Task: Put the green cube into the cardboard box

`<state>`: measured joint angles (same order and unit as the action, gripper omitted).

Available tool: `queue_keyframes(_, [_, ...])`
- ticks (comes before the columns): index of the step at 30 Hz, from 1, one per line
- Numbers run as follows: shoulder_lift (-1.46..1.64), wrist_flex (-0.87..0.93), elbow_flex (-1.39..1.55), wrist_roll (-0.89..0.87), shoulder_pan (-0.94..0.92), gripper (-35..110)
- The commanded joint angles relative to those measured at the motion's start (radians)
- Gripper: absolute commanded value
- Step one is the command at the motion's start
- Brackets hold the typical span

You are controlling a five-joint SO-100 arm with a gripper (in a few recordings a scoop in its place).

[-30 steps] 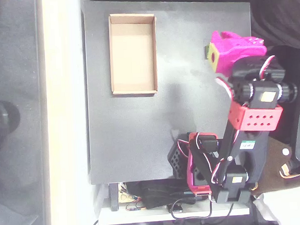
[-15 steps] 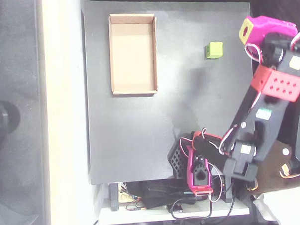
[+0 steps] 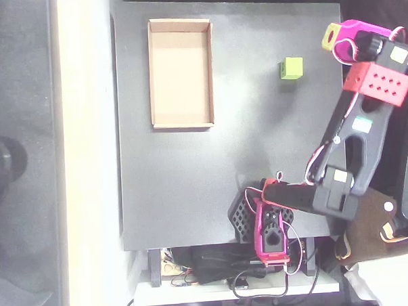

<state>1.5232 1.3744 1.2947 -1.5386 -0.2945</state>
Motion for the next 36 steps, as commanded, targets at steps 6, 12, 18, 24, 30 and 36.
queue_keyframes(6, [-0.083,-0.008,-0.035,0.0,0.008,34])
queue_keyframes(12, [-0.175,-0.009,-0.035,0.0,0.014,35])
queue_keyframes(18, [-0.225,-0.067,-0.035,0.0,0.063,35])
queue_keyframes(24, [-0.25,-0.114,-0.029,0.0,0.109,34])
queue_keyframes(30, [-0.255,-0.114,-0.02,-0.011,0.155,34])
queue_keyframes(36, [-0.25,-0.101,-0.021,-0.012,0.156,34])
